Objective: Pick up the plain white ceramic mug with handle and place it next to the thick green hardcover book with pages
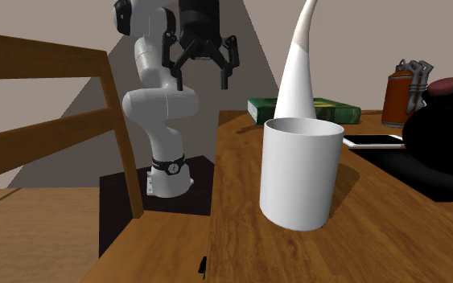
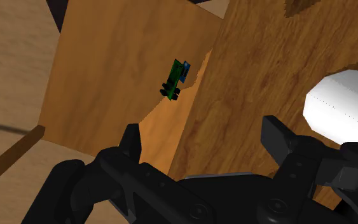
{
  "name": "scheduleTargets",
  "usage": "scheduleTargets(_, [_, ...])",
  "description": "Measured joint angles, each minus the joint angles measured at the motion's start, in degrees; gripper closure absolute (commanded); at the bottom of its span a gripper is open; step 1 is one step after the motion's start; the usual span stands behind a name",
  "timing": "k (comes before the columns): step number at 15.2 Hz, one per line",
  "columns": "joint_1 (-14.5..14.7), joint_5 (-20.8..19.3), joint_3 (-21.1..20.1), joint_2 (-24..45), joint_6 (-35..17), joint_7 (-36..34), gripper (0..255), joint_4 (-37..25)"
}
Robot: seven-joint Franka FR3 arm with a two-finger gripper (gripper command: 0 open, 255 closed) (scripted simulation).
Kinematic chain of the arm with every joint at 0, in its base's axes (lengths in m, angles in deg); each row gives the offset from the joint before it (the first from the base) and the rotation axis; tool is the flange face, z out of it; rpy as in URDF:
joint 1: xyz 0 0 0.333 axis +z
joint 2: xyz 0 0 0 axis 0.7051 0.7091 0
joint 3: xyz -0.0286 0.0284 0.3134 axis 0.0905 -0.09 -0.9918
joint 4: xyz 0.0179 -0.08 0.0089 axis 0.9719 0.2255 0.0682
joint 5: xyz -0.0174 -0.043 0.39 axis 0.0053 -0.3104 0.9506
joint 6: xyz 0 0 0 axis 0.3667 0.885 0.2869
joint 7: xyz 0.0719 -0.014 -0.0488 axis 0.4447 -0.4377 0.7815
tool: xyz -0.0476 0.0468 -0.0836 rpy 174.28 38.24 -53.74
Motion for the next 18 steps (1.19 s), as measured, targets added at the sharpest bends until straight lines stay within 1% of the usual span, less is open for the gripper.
scheduleTargets(1, [0.00,0.00,0.00,0.00,0.00,0.00,0,0.00])
scheduleTargets(3, [-0.30,-0.02,0.04,3.13,-0.81,-0.38,0,-1.99])
scheduleTargets(8, [-1.19,0.15,-0.28,15.39,-2.72,-2.54,0,-11.10])
scheduleTargets(14, [-2.41,-0.06,0.32,30.63,-2.98,-4.26,0,-24.44])
scheduleTargets(18, [-2.89,-0.01,0.61,40.51,-0.63,-5.72,0,-35.60])
